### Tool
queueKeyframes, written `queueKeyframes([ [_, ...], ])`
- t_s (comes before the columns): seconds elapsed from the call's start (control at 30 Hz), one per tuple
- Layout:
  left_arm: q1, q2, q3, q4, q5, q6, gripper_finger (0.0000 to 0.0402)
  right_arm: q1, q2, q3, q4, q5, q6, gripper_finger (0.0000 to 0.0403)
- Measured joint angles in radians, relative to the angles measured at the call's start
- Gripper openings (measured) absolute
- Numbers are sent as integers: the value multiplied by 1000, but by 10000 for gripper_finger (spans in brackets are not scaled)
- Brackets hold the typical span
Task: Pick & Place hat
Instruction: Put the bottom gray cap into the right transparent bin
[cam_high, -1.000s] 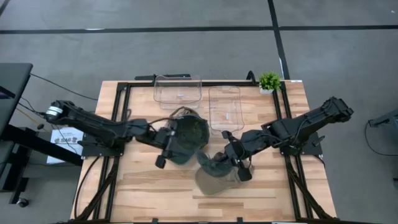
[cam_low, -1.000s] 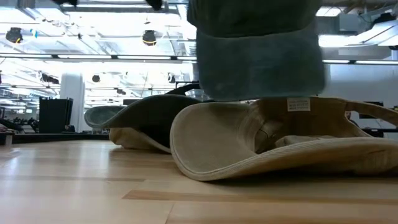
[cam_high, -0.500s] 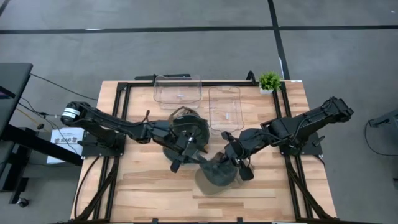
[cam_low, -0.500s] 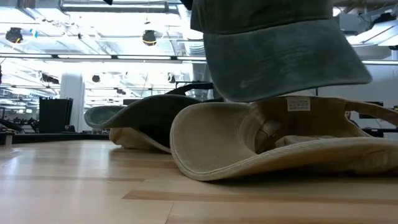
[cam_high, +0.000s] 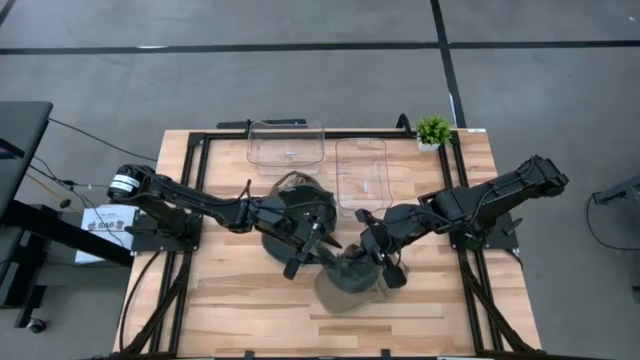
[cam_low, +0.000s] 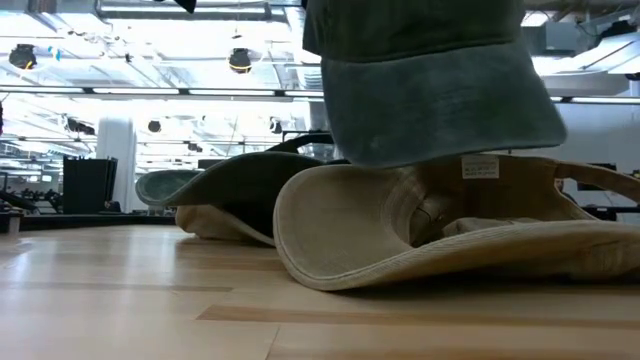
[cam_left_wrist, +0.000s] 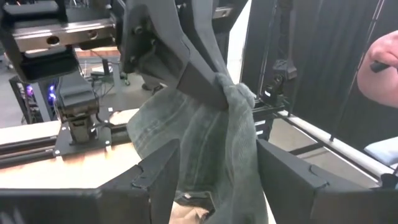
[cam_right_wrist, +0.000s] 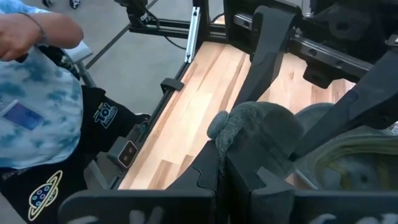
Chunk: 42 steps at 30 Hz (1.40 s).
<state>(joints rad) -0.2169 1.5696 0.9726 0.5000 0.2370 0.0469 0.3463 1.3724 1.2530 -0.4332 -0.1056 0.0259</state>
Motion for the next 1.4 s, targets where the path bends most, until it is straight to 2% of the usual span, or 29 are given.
queueKeyframes([
  [0.13,0,0,0,-6,0,-7,198,-9,3,0,-1,0,8,0],
  [0.23,0,0,0,-7,0,-23,173,-15,4,0,-1,0,7,0],
  [0.33,0,0,0,-10,0,-25,126,-17,4,0,-1,0,8,0],
  [0.47,0,-2,0,-14,3,-26,36,-17,4,0,-1,0,8,4],
  [0.53,0,-6,-1,-15,5,-32,13,-17,4,0,0,-1,21,12],
  [0.83,0,-49,-2,-71,7,-49,10,-17,4,0,-9,3,53,66],
  [1.0,0,-62,-2,-80,7,-58,10,-17,4,0,-44,77,53,98],
  [1.13,0,-65,-2,-81,7,-63,10,-17,4,0,-50,94,53,128],
  [1.4,9,-64,-2,-103,7,-63,10,-12,4,0,25,93,46,174],
])
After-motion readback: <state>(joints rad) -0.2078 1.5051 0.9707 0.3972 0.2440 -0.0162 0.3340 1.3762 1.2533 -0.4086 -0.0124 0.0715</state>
